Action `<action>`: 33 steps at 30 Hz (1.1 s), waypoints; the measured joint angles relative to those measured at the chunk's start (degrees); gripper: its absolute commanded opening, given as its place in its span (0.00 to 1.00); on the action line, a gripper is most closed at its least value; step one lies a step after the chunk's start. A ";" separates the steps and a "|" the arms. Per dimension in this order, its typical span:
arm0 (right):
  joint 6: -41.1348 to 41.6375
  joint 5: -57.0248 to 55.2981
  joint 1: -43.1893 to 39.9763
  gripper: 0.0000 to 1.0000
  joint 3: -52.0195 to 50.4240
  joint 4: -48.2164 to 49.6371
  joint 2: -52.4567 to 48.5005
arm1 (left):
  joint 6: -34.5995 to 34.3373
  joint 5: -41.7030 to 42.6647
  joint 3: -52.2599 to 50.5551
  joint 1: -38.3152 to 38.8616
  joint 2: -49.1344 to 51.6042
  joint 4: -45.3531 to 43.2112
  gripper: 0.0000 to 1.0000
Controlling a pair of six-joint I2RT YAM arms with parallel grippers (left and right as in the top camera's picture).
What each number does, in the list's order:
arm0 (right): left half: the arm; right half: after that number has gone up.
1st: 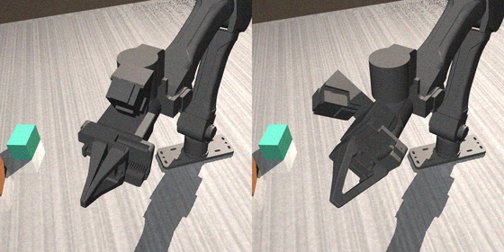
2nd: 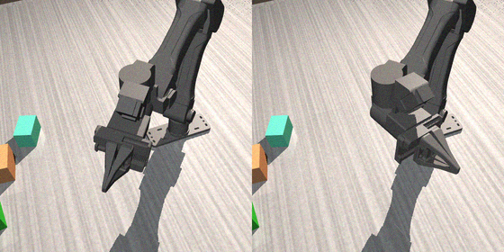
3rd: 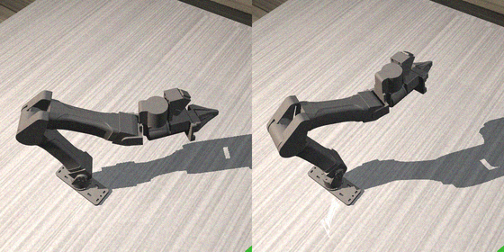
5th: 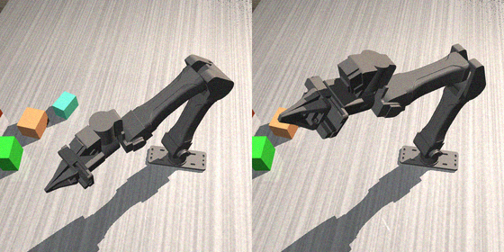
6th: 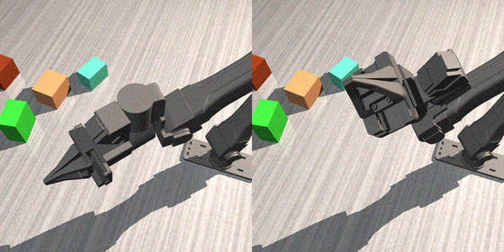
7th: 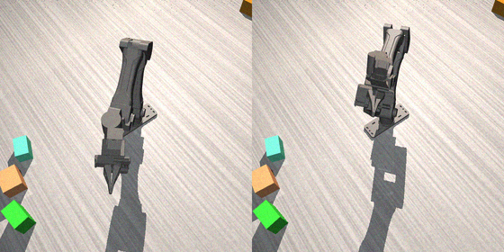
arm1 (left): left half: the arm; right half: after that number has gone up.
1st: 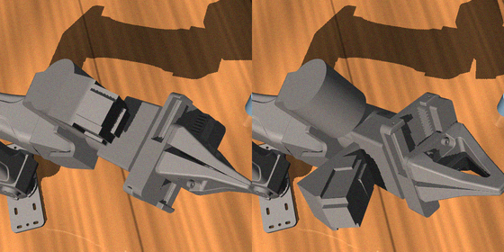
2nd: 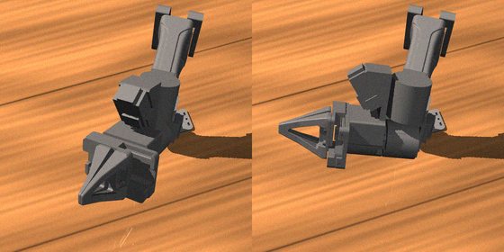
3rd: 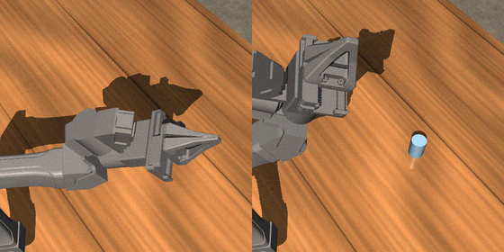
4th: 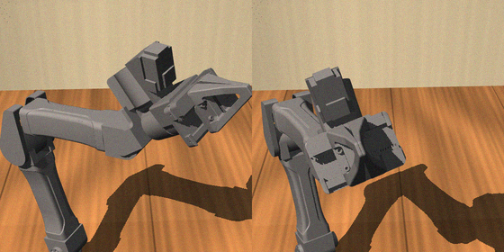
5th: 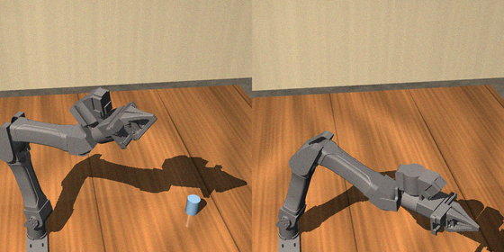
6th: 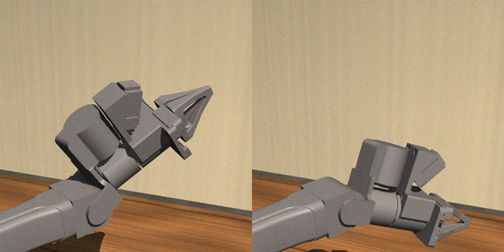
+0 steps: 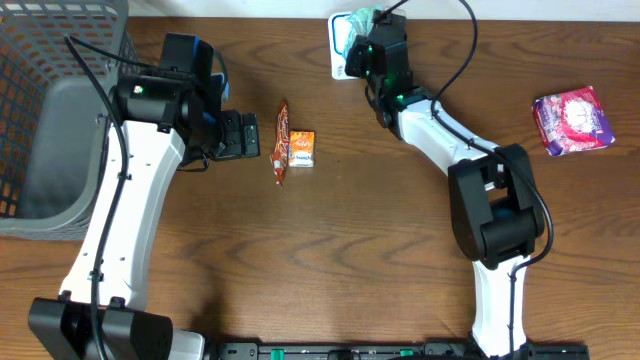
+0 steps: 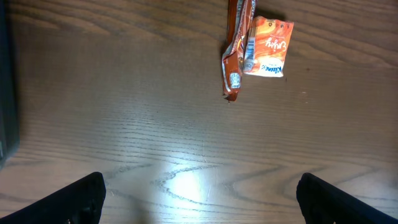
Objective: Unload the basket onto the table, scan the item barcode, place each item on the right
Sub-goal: 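Hold the green wipes pack before the scanner, then carry the wipes right and release them beside the purple box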
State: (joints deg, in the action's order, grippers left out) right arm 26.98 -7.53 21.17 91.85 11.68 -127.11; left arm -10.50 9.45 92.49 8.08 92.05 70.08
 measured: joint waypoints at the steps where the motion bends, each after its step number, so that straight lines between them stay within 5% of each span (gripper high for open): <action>1: 0.00 -0.02 -0.09 0.01 0.04 -0.04 0.00 | 0.00 0.00 0.00 0.00 0.00 0.02 0.98; 14: -0.68 0.74 -8.98 0.01 0.13 -13.44 0.72 | -0.02 -0.02 0.00 0.00 0.00 0.04 0.98; 25: -19.37 5.57 -29.14 0.01 0.42 -38.66 3.85 | 0.00 0.00 0.00 0.00 0.00 0.00 0.98; 33: -29.29 5.38 -34.99 0.01 0.42 -45.00 3.85 | 0.00 0.02 0.00 0.00 0.00 0.02 0.98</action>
State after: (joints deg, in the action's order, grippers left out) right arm -2.31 -2.15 -13.82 92.27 -33.32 -123.26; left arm -10.50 9.47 92.49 8.08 92.05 70.11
